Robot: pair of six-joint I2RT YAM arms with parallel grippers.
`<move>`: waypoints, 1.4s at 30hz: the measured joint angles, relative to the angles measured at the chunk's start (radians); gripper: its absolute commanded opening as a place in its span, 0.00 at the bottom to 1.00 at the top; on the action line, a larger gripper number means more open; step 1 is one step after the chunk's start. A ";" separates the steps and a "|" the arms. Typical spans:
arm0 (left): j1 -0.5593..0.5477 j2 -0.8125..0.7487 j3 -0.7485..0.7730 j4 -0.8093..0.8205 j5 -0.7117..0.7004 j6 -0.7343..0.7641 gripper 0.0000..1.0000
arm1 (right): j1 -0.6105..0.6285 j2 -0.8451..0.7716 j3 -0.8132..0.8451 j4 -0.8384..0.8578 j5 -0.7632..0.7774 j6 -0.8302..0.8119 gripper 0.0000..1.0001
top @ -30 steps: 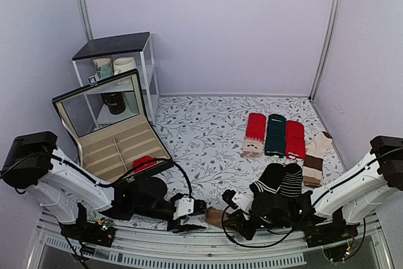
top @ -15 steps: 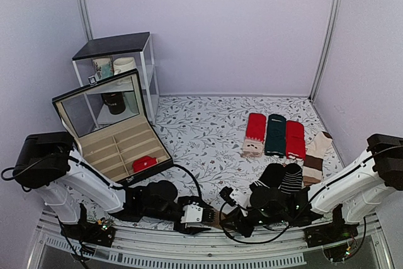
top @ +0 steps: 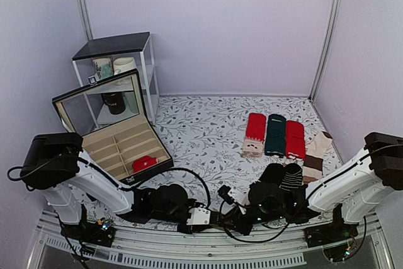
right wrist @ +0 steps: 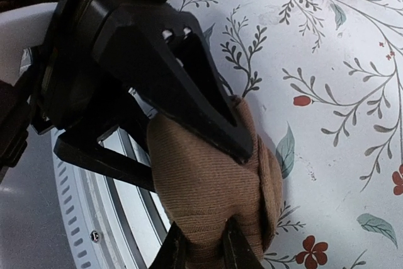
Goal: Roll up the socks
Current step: Roll a pair of socks at the corner of the board.
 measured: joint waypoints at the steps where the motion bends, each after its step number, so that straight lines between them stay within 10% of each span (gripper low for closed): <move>1: -0.001 0.000 0.000 -0.004 -0.002 -0.004 0.38 | -0.003 0.002 0.001 0.000 -0.005 0.000 0.15; 13: -0.004 -0.104 -0.100 0.042 -0.084 -0.070 0.63 | -0.013 0.021 0.015 0.008 -0.032 0.002 0.15; 42: -0.032 -0.106 -0.112 0.097 -0.026 0.002 0.55 | -0.046 0.044 0.042 -0.005 -0.106 0.016 0.15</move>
